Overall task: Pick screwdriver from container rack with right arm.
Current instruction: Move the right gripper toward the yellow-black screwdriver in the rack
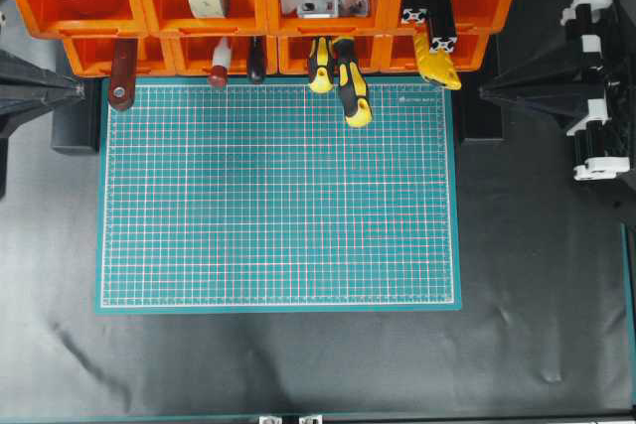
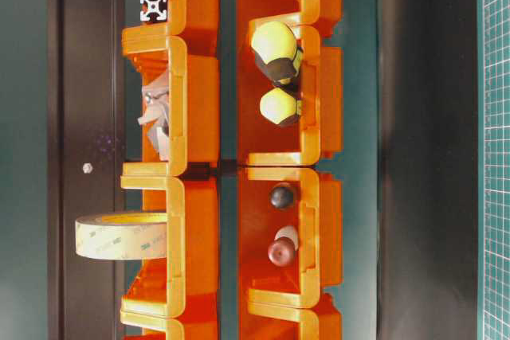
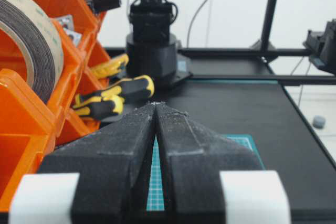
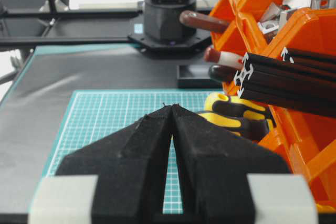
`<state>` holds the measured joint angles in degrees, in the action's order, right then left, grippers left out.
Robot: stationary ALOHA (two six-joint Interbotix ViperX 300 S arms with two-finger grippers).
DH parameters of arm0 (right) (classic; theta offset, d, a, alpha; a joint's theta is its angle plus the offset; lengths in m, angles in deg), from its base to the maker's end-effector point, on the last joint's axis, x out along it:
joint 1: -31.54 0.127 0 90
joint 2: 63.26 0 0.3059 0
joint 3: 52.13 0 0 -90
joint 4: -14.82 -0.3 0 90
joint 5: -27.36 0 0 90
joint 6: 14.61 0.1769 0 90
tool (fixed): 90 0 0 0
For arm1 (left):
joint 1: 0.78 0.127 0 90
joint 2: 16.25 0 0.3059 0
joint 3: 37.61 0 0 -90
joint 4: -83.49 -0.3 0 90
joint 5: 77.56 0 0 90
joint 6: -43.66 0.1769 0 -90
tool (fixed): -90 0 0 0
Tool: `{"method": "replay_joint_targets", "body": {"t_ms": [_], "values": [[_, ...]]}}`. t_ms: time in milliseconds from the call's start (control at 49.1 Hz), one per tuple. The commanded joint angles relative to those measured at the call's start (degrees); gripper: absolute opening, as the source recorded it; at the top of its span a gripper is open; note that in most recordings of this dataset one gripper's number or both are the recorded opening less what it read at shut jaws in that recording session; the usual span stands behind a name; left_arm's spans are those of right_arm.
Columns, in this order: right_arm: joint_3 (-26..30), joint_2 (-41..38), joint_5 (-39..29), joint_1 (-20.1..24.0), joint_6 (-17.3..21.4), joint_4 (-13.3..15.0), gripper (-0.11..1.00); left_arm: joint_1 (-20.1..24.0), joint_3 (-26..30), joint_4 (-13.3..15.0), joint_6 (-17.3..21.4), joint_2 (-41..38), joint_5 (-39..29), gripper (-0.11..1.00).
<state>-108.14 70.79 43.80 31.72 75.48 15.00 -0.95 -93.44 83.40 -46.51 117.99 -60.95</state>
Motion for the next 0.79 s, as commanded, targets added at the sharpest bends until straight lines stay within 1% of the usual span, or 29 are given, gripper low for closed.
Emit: {"method": "replay_joint_targets", "body": {"t_ms": [0,41,122,204,265,428,530,693,774], "values": [[0.7,-0.6,0.4,-0.3,0.6,-0.4,0.02,-0.2,2.2,-1.8,-1.1,-1.2,-1.0,0.06],[1.0,-1.0,-0.4,0.0,0.9,-0.5,0.04,-0.2,3.2,-1.8,-1.5,-1.4,-2.1,0.05],[2.5,-2.0,-3.2,0.4,2.5,-0.8,0.01,-0.3,5.0,-1.8,-1.8,-1.8,-5.0,0.00],[5.6,-3.5,-7.6,0.8,5.1,-0.8,0.01,-0.5,6.9,-1.8,-1.8,-1.8,-7.8,0.00],[8.3,-4.6,-10.8,1.3,6.1,-0.7,0.01,-0.7,7.9,-1.8,-1.8,-1.6,-9.4,0.00],[17.1,-8.1,-19.2,4.2,6.1,-0.2,0.01,-1.6,9.1,-1.8,-1.8,-1.3,-12.3,0.00],[22.9,-11.3,-24.5,6.7,6.1,1.6,0.01,-2.2,9.0,-1.8,-1.9,-1.6,-13.0,0.00],[33.6,-19.1,-33.8,11.1,6.2,5.1,0.01,-3.0,8.9,-1.8,-1.9,-2.6,-13.1,0.00],[38.1,-23.9,-40.5,13.0,6.5,9.0,0.01,-3.1,8.9,-1.8,-2.0,-3.1,-12.8,0.00]]}}
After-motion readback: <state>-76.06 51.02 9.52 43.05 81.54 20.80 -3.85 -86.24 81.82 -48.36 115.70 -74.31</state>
